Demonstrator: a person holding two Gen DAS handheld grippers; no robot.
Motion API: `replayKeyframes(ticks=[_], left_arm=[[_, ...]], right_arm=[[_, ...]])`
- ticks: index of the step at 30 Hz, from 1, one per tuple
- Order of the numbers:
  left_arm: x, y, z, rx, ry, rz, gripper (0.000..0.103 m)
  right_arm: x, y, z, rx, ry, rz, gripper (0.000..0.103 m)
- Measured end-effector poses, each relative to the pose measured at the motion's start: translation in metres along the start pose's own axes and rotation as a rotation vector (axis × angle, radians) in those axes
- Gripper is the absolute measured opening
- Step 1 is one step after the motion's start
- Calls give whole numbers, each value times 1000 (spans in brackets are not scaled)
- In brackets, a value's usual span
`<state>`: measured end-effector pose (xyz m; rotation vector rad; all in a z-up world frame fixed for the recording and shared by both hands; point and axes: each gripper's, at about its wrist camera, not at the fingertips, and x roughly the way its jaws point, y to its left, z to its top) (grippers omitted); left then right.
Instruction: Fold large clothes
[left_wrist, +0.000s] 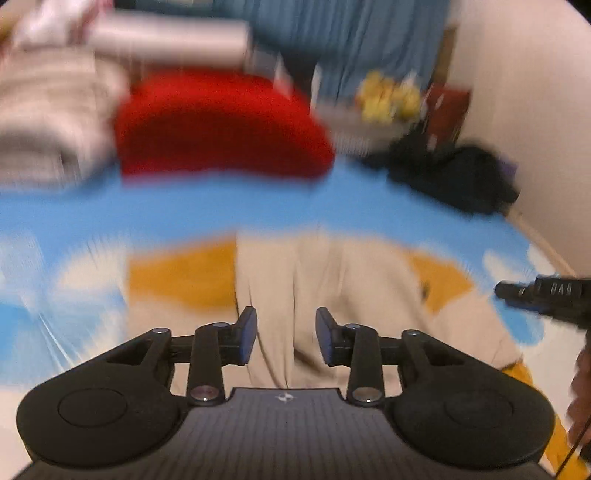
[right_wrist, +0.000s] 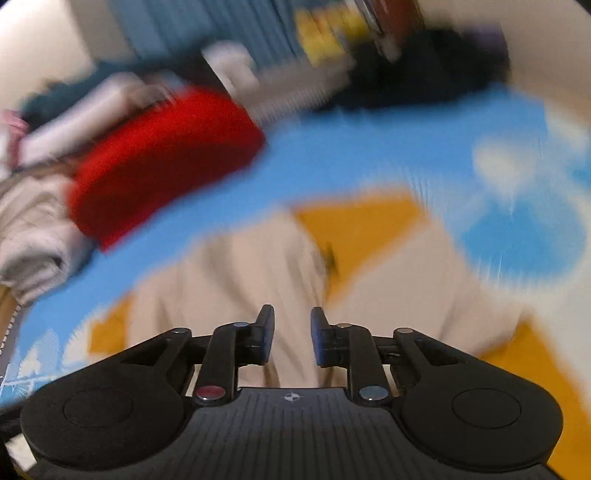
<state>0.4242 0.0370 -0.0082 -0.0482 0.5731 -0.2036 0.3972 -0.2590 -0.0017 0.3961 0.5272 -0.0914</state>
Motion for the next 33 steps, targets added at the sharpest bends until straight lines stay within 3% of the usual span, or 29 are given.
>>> replayKeyframes(ticks=[3, 6, 9, 11, 12, 13, 14, 17, 20, 22, 24, 27, 29, 33], left_arm=[[-78, -9, 2, 63, -166, 13, 54], [-159, -15, -6, 99, -239, 96, 58], [-242, -7, -39, 68, -270, 108, 62], [-285, 5, -65, 23, -250, 106, 62], [-307, 11, -82, -17, -221, 107, 53], [-319, 17, -98, -49, -194, 107, 33], [-328, 22, -114, -69, -171, 110, 26], [-338, 42, -165, -129, -101, 105, 20], [-323, 66, -198, -249, 42, 94, 18], [-312, 77, -206, -304, 115, 82, 18], [-305, 86, -210, -312, 155, 101, 18], [-284, 102, -221, -370, 274, 81, 21], [-264, 110, -227, -375, 344, 103, 22], [-246, 124, -246, -421, 422, 159, 36]], right_arm=[[-68, -4, 24, -88, -177, 51, 23], [-142, -30, 35, -109, -319, 59, 30], [-214, -64, 28, -61, -360, 44, 35], [-249, -90, 8, -38, -329, 44, 35], [-264, -103, -5, -43, -304, 42, 35], [-278, -115, -17, -49, -286, 35, 35], [-291, -130, -30, -49, -266, 21, 35], [-312, -166, -70, -10, -202, -12, 26], [-306, -199, -112, 61, -101, -80, 26], [-286, -213, -133, 102, 40, -163, 26], [-264, -230, -143, 194, 156, -152, 26], [-238, -237, -153, 216, 277, -188, 27], [-225, -240, -161, 227, 343, -208, 35], [-209, -238, -171, 232, 403, -243, 38]])
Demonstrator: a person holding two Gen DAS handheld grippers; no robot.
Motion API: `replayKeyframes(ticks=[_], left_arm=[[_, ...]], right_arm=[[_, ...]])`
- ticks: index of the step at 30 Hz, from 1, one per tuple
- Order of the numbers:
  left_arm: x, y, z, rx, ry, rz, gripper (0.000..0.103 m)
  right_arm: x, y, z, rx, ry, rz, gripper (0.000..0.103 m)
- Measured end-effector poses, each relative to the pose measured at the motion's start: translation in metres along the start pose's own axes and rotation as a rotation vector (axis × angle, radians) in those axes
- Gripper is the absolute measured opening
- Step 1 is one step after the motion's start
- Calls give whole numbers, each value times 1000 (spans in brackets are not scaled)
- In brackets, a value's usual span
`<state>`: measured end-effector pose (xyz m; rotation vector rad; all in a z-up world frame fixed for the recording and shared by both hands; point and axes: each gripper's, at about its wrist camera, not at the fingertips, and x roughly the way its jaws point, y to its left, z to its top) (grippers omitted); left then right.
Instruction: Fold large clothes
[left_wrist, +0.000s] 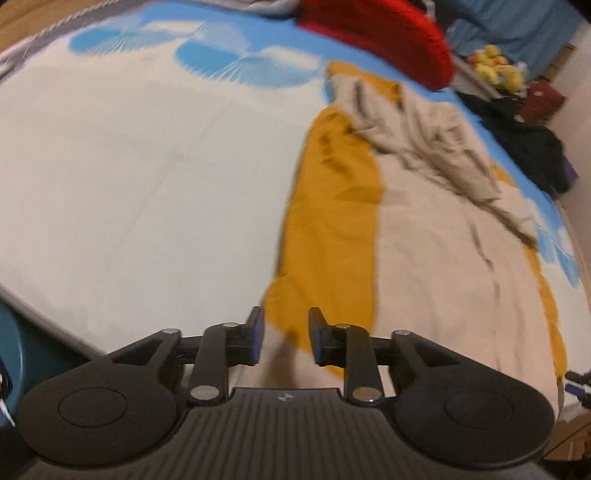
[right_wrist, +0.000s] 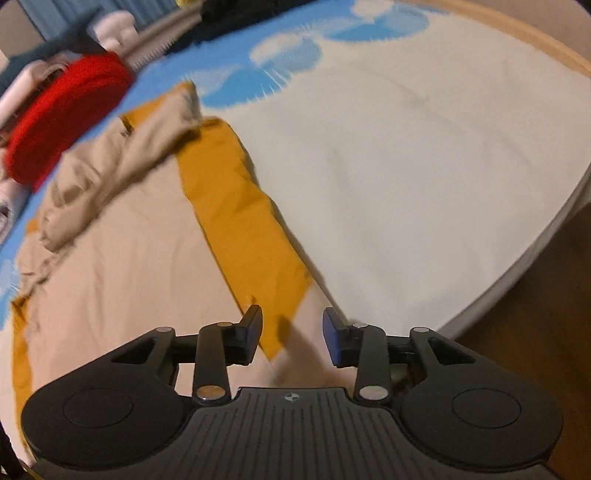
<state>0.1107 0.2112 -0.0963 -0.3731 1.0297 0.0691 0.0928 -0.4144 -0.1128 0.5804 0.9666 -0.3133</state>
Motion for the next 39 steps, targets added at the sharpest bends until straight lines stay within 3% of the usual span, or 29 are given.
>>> replayKeyframes(ticks=[3, 9, 11, 12, 13, 14, 17, 20, 22, 29, 30, 31, 32, 35, 38, 39], left_arm=[[14, 11, -1, -45, 60, 8, 50], [32, 8, -3, -1, 96, 23, 50], [35, -1, -3, 46, 92, 18, 31], [35, -4, -3, 59, 98, 10, 17], [30, -6, -3, 65, 86, -5, 10], [22, -5, -1, 52, 55, -33, 9], [-1, -5, 2, 39, -23, -116, 9], [14, -1, -2, 30, 64, -91, 15], [22, 1, -7, 16, 111, -81, 33], [30, 6, -10, 26, 136, -22, 33], [29, 4, -9, 42, 131, -21, 27], [27, 2, -9, 55, 119, -28, 10], [23, 0, -8, 58, 101, -48, 7], [8, -4, -5, 81, 25, -82, 7], [21, -8, -10, 110, 90, -25, 12], [26, -8, -12, 110, 117, -18, 20]], right_arm=[[9, 2, 0, -20, 26, -32, 42], [20, 3, 1, -41, 67, -62, 42], [22, 4, 0, -58, 70, -61, 39], [21, 4, 0, -65, 72, -53, 34], [20, 5, 0, -68, 71, -33, 15], [14, 6, -1, -69, 55, 4, 3], [-5, 10, 0, -83, -18, 90, 2], [5, 8, -3, -81, 31, 29, 8], [13, 6, -6, -66, 72, 13, 10], [19, 12, -10, -134, 88, -28, 13], [18, 13, -11, -140, 82, -27, 13], [15, 13, -11, -140, 68, -20, 5], [11, 13, -9, -137, 50, -5, 2], [4, 11, -8, -120, 17, 17, 3], [15, 10, -12, -113, 78, -17, 12], [18, 14, -14, -135, 89, -28, 13]])
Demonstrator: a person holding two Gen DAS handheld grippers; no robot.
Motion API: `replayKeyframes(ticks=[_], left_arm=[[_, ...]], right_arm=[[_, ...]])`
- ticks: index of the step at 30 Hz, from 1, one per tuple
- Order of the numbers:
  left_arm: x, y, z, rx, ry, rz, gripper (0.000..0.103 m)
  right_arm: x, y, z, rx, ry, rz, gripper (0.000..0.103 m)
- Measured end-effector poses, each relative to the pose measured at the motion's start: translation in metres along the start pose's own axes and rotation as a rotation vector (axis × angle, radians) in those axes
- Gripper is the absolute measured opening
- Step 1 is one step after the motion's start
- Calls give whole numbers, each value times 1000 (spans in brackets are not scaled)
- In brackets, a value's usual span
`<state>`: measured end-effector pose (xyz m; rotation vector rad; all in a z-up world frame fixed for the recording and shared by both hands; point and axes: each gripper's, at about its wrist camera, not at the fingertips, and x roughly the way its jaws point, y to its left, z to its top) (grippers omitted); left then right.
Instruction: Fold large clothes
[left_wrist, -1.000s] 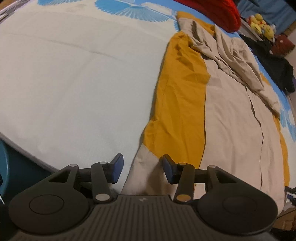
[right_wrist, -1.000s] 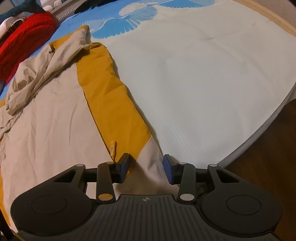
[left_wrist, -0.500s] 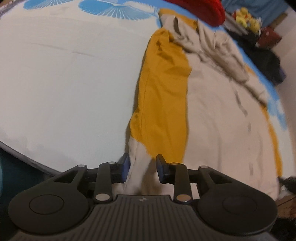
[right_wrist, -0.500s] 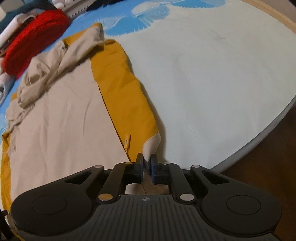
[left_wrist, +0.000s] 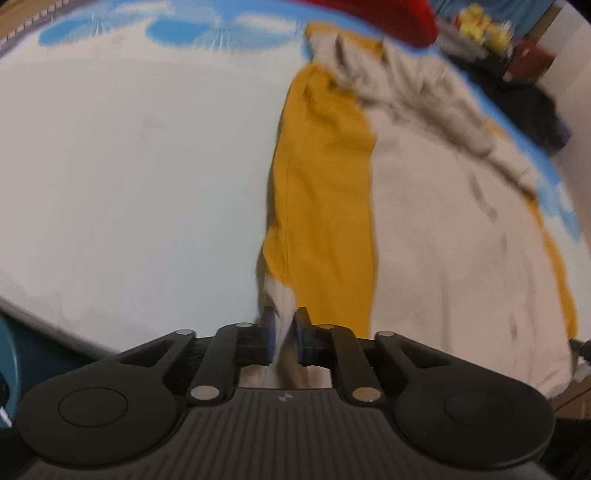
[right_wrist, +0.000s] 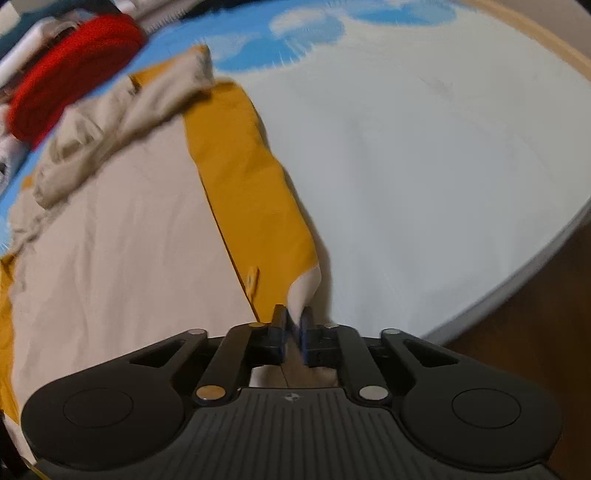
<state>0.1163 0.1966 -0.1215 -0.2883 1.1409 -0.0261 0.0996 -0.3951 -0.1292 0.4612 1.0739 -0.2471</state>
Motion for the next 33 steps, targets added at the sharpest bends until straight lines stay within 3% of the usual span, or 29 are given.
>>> replayKeyframes(ticks=[5, 9, 14, 18, 25, 33], left_arm=[[6, -1, -1, 25, 11, 14, 23], [1, -2, -3, 39, -11, 14, 6], [-25, -17, -4, 117, -82, -1, 2], [-52, -32, -6, 205, -150, -1, 2], [-125, -35, 7, 206, -281, -110, 1], [-222, -16, 2, 237, -349, -206, 0]], right_arm=[[-1, 7, -3, -55, -12, -28, 14], [-7, 5, -3, -51, -32, -10, 5], [-31, 10, -3, -43, -115, 23, 1], [-66, 17, -12, -61, -224, 84, 0], [-131, 22, -9, -77, -341, 213, 0], [-230, -5, -16, -96, -451, 351, 0]])
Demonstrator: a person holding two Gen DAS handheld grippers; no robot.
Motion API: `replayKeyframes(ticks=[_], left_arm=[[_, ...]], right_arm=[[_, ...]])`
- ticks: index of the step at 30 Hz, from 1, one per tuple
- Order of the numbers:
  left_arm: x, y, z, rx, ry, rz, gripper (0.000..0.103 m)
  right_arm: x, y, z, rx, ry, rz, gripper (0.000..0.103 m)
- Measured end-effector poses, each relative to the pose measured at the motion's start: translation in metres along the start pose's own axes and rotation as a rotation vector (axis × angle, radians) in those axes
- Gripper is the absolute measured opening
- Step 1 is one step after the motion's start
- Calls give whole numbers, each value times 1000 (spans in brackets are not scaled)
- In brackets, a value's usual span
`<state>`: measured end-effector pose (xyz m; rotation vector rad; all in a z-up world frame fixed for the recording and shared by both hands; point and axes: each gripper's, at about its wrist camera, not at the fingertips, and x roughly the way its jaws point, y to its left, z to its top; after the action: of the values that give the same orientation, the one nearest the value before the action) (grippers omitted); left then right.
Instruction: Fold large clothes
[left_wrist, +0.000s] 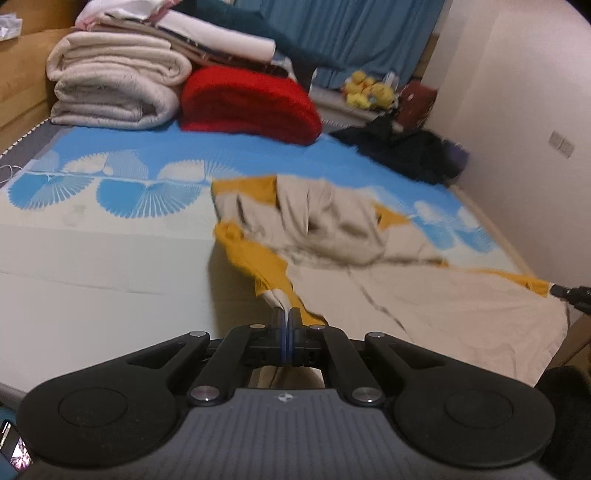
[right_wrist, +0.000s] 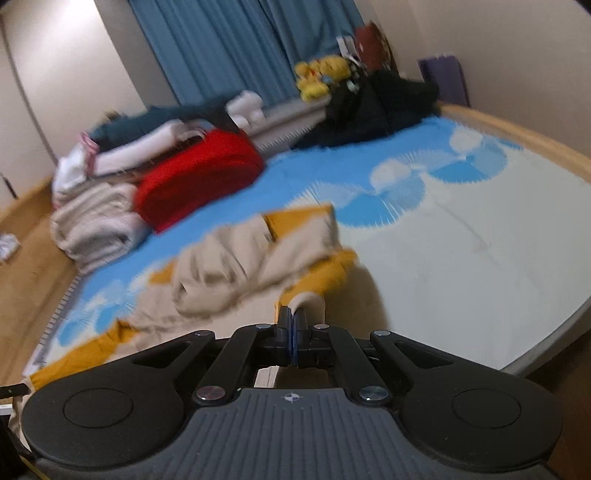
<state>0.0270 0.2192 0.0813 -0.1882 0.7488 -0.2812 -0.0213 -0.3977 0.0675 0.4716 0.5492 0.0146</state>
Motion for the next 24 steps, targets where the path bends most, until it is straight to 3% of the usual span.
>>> replayKeyframes(ticks=[5, 8, 12, 18, 20, 21, 24], left_arm=[[-71, 18, 2, -96, -49, -37, 0], [-73, 34, 3, -181, -52, -51, 1], [-15, 50, 18, -223, -8, -50, 1], [130, 83, 65, -302, 34, -33, 4], [168, 99, 71, -382, 21, -16, 14], [178, 103, 70, -387, 6, -15, 24], [190, 115, 54, -395, -26, 42, 36]], right_arm=[[-65, -3, 12, 48, -93, 69, 0], [-63, -9, 15, 89, -110, 82, 0], [1, -15, 23, 108, -65, 42, 0], [148, -37, 45, 210, 48, -68, 4], [180, -46, 52, 247, 26, -156, 13], [191, -52, 54, 256, 7, -196, 13], [206, -70, 44, 274, -19, -214, 13]])
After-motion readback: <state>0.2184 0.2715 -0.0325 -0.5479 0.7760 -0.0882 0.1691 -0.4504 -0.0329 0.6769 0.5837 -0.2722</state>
